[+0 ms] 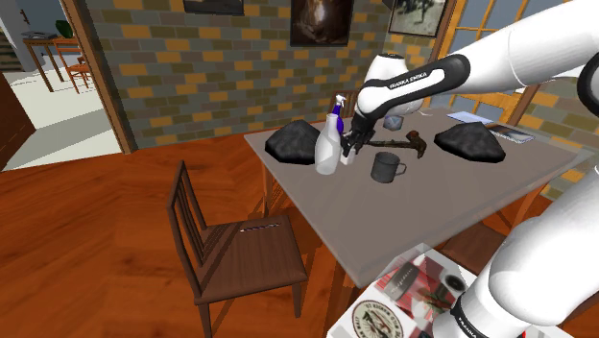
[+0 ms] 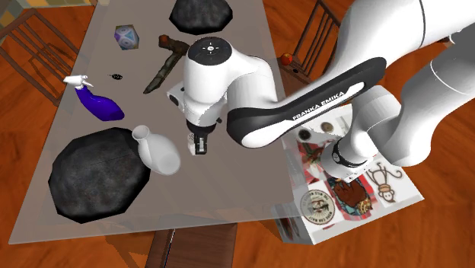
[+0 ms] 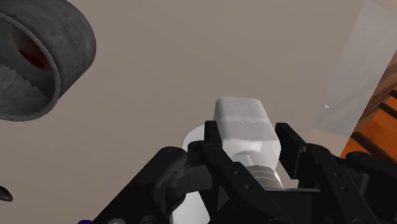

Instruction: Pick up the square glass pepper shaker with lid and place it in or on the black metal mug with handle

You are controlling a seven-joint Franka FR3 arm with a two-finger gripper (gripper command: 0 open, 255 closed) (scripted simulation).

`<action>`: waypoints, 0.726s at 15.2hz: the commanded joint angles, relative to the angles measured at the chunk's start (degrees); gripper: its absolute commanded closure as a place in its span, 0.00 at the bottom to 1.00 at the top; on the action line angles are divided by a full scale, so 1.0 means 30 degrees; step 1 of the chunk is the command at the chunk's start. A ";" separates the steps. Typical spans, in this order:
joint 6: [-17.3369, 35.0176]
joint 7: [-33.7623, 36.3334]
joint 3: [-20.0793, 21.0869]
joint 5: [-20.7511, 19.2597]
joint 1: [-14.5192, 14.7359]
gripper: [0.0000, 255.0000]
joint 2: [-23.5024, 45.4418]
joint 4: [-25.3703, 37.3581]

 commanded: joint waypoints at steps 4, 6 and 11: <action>-0.1360 0.0099 0.0047 -0.0112 -0.0008 1.00 -0.0447 0.0917; -0.1879 0.0134 0.0068 -0.0148 -0.0009 1.00 -0.0608 0.1277; -0.3041 0.0200 0.0112 -0.0212 -0.0007 1.00 -0.0912 0.2140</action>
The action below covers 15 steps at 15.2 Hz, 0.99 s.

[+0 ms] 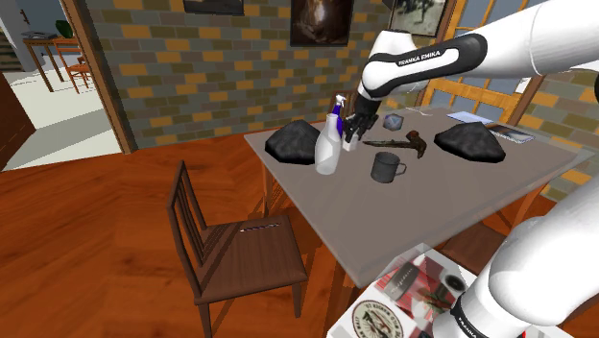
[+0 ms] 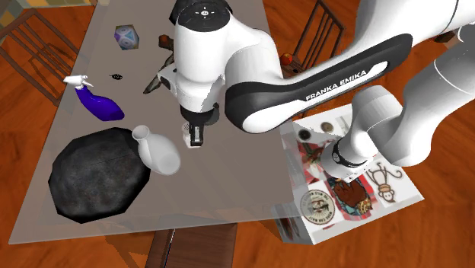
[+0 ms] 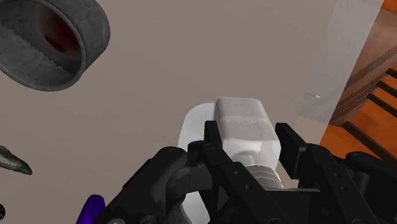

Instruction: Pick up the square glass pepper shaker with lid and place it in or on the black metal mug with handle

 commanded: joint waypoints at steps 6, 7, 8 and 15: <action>-0.0487 -0.2935 -0.1763 0.0204 -0.1076 1.00 -0.0443 0.0030; -0.0552 -0.3436 -0.2072 0.0253 -0.1245 1.00 -0.0441 0.0090; -0.0622 -0.3941 -0.2380 0.0309 -0.1415 1.00 -0.0418 0.0171; -0.1237 -0.7607 -0.4584 0.0983 -0.2553 1.00 0.0332 0.1358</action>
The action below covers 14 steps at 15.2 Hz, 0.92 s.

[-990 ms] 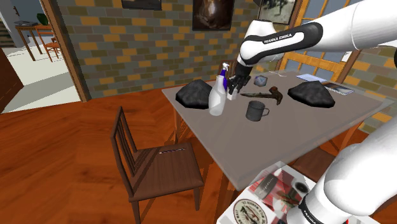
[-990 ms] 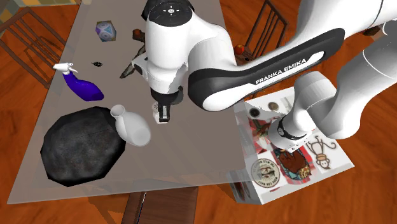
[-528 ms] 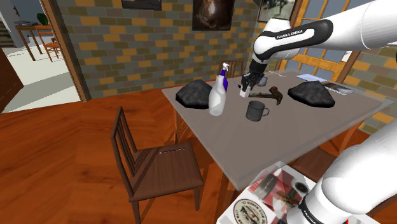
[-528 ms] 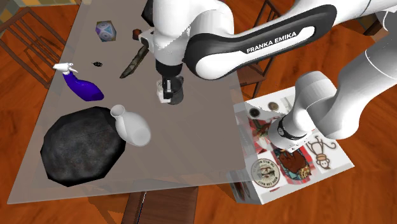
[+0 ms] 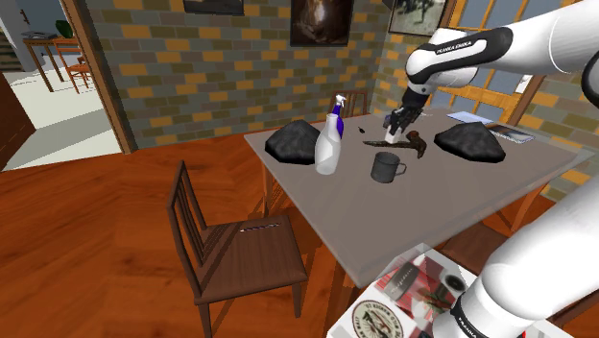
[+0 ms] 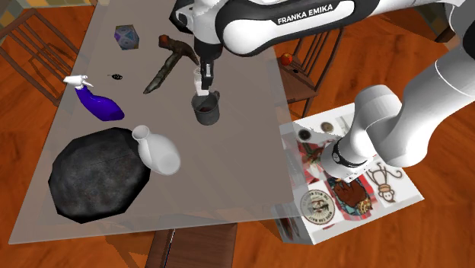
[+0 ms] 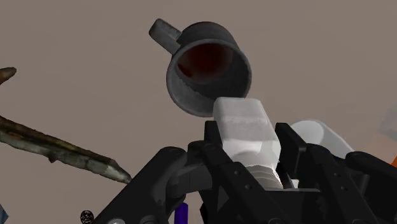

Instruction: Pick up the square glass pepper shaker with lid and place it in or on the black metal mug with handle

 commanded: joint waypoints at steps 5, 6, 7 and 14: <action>0.0659 -0.1475 -0.0807 0.0504 -0.0355 1.00 0.0691 -0.0101; 0.0911 -0.1529 -0.0825 0.0553 -0.0353 1.00 0.0762 -0.0292; 0.1163 -0.1585 -0.0844 0.0605 -0.0351 1.00 0.0837 -0.0479; 0.2922 -0.2064 -0.0981 0.1092 -0.0316 1.00 0.1492 -0.1674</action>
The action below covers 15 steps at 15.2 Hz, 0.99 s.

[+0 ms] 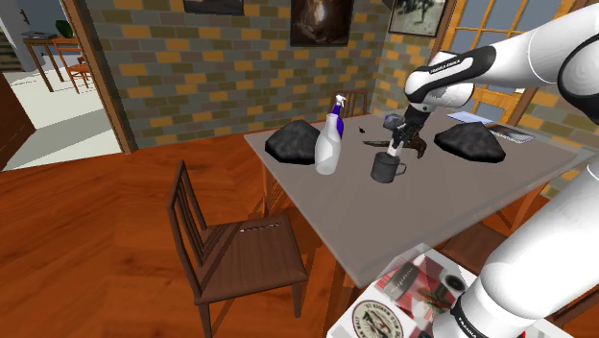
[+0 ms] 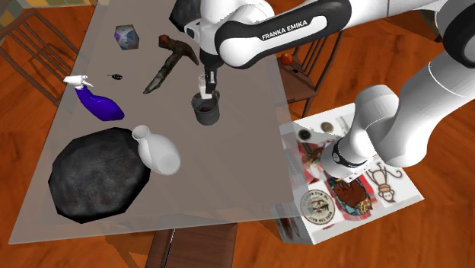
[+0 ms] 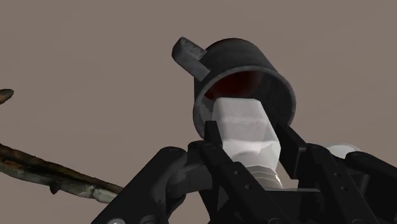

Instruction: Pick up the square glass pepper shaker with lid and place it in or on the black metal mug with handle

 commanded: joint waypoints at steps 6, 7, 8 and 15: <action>0.0766 -0.0223 -0.0042 0.0271 0.0033 1.00 0.0349 -0.0455; 0.0766 -0.0223 -0.0042 0.0271 0.0033 1.00 0.0349 -0.0455; 0.0766 -0.0223 -0.0042 0.0271 0.0033 1.00 0.0349 -0.0455; 0.0766 -0.0224 -0.0043 0.0271 0.0033 0.00 0.0349 -0.0454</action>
